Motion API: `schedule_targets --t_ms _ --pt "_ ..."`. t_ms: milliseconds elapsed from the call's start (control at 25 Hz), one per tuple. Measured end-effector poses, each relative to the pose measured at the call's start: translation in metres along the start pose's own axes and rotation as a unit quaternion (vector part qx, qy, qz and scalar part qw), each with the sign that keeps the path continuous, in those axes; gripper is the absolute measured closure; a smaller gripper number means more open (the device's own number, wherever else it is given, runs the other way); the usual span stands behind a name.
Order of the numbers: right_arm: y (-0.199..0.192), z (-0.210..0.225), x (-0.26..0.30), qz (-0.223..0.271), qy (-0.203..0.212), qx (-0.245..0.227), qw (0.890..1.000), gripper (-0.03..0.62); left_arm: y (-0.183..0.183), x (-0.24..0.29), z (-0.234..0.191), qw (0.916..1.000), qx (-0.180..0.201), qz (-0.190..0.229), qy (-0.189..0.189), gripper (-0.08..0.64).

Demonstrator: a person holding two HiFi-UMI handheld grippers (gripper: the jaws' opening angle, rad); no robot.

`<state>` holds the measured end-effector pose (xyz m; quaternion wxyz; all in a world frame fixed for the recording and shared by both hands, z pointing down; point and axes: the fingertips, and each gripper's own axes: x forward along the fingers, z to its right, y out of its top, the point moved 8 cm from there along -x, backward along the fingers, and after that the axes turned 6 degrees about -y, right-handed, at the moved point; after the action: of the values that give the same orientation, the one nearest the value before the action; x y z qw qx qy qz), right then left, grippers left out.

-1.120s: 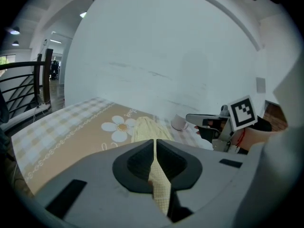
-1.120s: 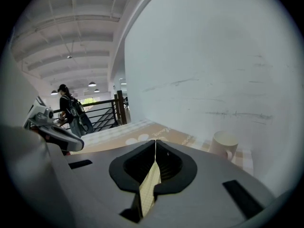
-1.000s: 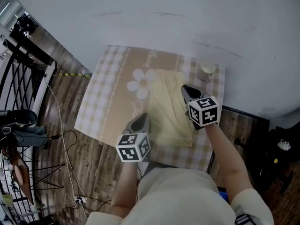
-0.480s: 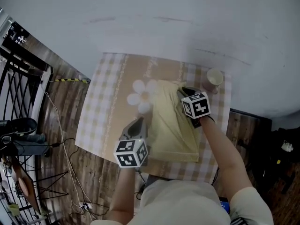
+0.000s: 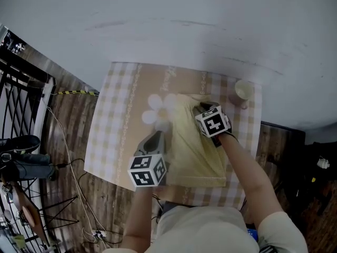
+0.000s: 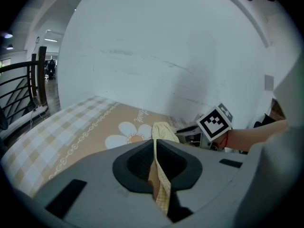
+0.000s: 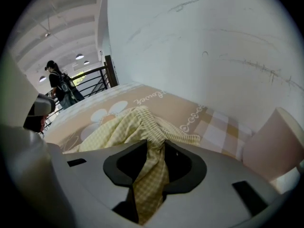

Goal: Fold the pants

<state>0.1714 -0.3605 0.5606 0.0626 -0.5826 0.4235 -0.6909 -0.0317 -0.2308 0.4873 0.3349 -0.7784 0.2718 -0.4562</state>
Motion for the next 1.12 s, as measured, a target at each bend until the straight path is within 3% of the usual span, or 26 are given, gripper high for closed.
schedule_targets --t_ms 480,840,1120 --pt "0.006 0.009 -0.01 0.021 -0.016 -0.057 0.998 0.584 0.013 0.033 0.004 0.9998 0.02 -0.005 -0.003 0.541" --pt "0.021 0.05 -0.037 0.033 -0.016 -0.09 0.995 0.586 0.029 0.074 0.011 0.9986 0.051 -0.016 0.005 0.541" --pt "0.018 0.066 -0.024 0.001 0.006 -0.08 0.997 0.584 0.043 0.131 0.003 0.9976 0.04 -0.055 -0.014 0.529"
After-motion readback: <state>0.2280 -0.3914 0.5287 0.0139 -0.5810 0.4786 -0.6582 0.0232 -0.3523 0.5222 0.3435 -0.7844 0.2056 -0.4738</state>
